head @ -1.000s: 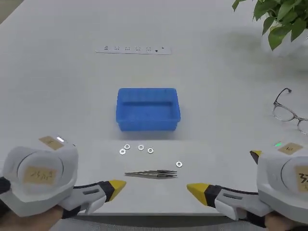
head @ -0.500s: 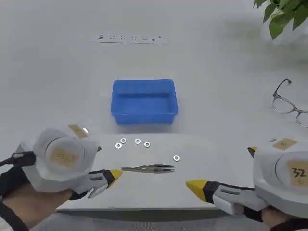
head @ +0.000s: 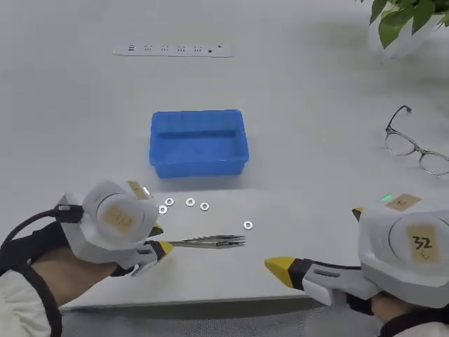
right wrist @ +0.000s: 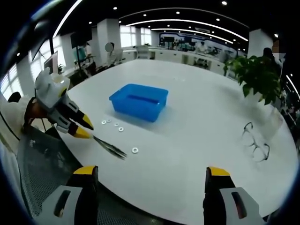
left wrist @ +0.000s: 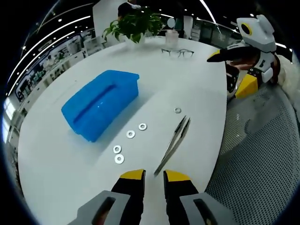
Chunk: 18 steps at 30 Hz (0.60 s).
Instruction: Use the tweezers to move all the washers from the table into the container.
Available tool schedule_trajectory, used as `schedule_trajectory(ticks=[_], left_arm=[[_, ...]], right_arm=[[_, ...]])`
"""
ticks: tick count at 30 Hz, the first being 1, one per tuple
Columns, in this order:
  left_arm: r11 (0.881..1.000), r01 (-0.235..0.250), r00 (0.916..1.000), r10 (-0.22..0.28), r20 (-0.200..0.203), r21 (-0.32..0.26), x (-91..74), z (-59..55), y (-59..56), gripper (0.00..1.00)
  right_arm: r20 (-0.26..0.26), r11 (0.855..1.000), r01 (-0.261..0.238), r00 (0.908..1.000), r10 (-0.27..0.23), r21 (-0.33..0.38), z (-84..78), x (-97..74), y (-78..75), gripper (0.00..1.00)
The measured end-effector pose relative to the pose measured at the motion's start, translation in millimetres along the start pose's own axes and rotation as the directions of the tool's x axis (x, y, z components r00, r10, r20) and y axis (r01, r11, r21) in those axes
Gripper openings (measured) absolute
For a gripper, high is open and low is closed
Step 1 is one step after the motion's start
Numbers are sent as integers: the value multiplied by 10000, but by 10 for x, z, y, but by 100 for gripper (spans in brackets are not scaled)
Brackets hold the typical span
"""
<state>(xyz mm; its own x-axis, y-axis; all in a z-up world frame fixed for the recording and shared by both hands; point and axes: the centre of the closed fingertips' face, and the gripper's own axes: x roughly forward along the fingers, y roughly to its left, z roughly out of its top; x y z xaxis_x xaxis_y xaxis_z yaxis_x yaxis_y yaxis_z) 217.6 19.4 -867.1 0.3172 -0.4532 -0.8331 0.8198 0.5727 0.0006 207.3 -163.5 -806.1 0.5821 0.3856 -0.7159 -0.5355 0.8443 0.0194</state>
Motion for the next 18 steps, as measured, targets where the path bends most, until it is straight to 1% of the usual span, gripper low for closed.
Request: schedule_trajectory(ticks=[1, 3, 5, 9, 10, 11, 12, 13, 14, 16, 17, 18], left_arm=[[10000, 40, 10000, -40, -12, 10, 14, 0, 1, 12], [9996, 101, 9999, -101, 14, 252, 38, 4, 4, 8], [9988, 328, 9994, -325, -85, 363, 68, -15, -16, 6], [9981, 410, 9987, -396, -311, 453, 112, -68, -40, 9], [9980, 413, 9987, -398, -314, 476, 106, -79, -48, 8], [9975, 405, 9991, -395, -178, 586, 106, -55, -40, 6], [9977, 384, 9992, -375, -168, 554, 107, -54, -37, 5], [9966, 452, 9989, -444, -132, 690, 111, -46, -43, 4], [9956, 405, 9991, -395, -130, 842, 112, -44, -31, 3], [9905, 453, 9990, -445, -84, 1298, 121, -36, -27, 1], [9867, 543, 9985, -543, -40, 1535, 123, -32, -41, 0], [9793, 682, 9976, -691, -22, 1903, 124, -27, -65, 0]], right_arm=[[35, 10000, 8, 10000, -8, 7, 7, -1, -2, 93], [43, 10000, 0, 10000, -1, 50, 11, -3, -4, 93], [39, 10000, 14, 10000, -15, 61, 8, -2, -9, 93], [34, 10000, 3, 10000, -3, 66, 11, 0, -6, 93], [42, 10000, 3, 10000, -3, 51, 15, -1, -6, 93], [45, 10000, -1, 10000, 1, 48, 15, 0, -5, 93], [45, 10000, -12, 10000, 12, 49, 15, 1, -3, 93], [41, 10000, -19, 10000, 19, 52, 14, 2, -2, 93], [37, 10000, -26, 10000, 26, 49, 15, 2, 0, 93], [56, 10000, -46, 10000, 46, 29, 22, 3, 3, 93], [65, 10000, -49, 10000, 49, 18, 26, 2, 5, 93], [79, 10000, -56, 10000, 56, -7, 33, 0, 8, 93]])
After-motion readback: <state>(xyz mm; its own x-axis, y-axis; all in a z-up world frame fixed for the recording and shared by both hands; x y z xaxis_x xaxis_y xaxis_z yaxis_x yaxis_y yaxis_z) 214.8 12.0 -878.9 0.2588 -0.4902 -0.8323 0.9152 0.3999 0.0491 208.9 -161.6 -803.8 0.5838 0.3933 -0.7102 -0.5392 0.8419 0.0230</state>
